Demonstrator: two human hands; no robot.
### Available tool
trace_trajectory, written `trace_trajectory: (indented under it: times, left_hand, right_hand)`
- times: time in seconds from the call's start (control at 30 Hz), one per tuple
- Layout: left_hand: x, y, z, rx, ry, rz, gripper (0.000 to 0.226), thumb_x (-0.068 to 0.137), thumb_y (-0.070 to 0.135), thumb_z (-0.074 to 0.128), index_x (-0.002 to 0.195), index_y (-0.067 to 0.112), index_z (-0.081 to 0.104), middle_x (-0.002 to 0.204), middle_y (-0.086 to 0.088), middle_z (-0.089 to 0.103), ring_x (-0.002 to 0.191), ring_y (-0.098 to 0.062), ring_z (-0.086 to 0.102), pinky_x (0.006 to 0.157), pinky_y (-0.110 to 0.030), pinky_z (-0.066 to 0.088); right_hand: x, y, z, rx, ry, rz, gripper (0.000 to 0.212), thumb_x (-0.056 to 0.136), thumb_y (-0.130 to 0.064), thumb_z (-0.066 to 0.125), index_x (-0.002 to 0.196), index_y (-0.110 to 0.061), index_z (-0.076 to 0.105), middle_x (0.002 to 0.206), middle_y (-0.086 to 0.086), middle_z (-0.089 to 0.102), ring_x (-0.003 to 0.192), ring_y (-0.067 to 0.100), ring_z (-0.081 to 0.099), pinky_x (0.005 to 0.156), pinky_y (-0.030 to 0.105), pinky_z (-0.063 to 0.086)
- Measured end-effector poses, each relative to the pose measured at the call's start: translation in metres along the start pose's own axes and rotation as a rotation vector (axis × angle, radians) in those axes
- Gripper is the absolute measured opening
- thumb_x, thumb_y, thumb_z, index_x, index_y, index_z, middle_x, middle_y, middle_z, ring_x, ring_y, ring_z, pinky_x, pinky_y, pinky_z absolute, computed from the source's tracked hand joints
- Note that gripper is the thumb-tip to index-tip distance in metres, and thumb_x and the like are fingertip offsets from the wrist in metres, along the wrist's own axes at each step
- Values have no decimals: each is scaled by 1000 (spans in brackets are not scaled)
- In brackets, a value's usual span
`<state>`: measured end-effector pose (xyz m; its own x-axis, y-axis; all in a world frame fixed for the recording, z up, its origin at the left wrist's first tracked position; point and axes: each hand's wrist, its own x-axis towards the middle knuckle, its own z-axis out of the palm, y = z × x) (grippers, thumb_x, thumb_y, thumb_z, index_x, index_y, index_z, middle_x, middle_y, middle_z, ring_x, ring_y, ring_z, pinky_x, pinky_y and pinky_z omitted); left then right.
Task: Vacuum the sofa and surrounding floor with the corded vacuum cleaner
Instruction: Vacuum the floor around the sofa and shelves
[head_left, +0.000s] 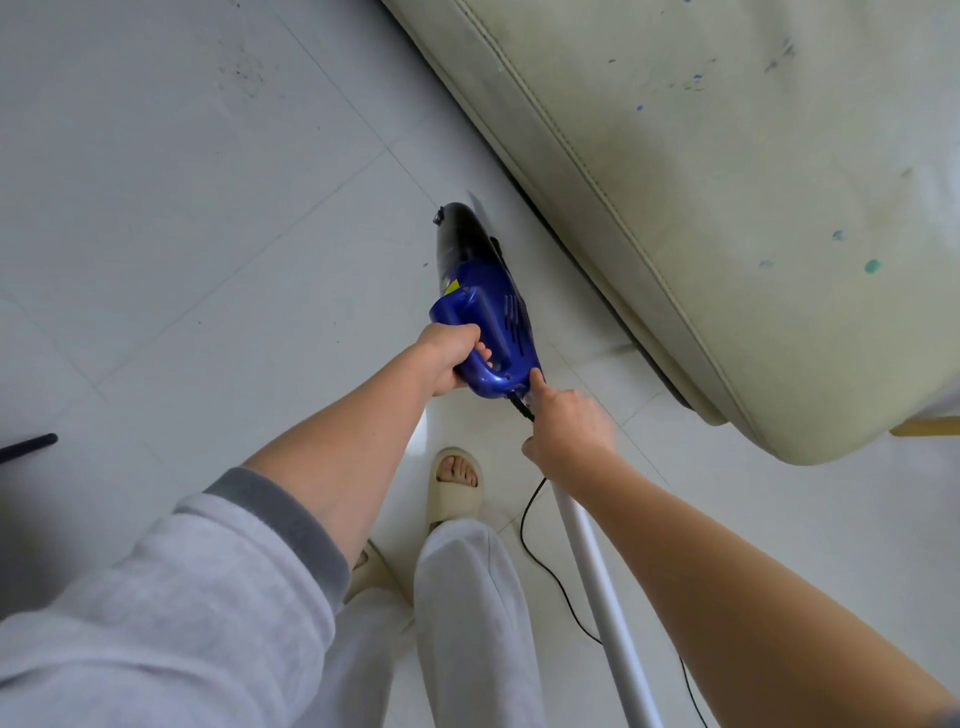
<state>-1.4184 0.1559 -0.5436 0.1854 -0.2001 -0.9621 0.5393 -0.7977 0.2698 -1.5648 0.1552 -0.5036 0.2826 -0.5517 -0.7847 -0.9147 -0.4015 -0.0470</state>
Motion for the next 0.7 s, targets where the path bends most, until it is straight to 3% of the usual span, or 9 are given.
trace_trajectory:
  times: [0.2,0.43,0.7]
  left_hand:
    - [1,4,-25,71,80,27,13,94,4,47,84,7,54,70,-4,55,64,-14,56,71,-33,51]
    - [-2,24,-20,67,104,88,18,94,5,47,77,9,52,66,-3,54,60,-13,54,61,-28,51]
    - [-4,5,-11,24,34,8,16,95,5,45,80,9,51,69,-3,53,63,-13,53,80,-35,53]
  right_hand:
    - [1,-20,5,159,-87,-28,80,83,-7,57,149,-30,19,83,3,58,78,23,64,66,36,58]
    - [11,-19,-9,284,-73,-43,79,78,-15,64,146,-34,28,94,4,63,78,23,65,68,39,59]
    - [-2,-6,-6,177,-57,21,88,79,-13,65,152,-34,20,95,5,60,82,22,62,68,34,57]
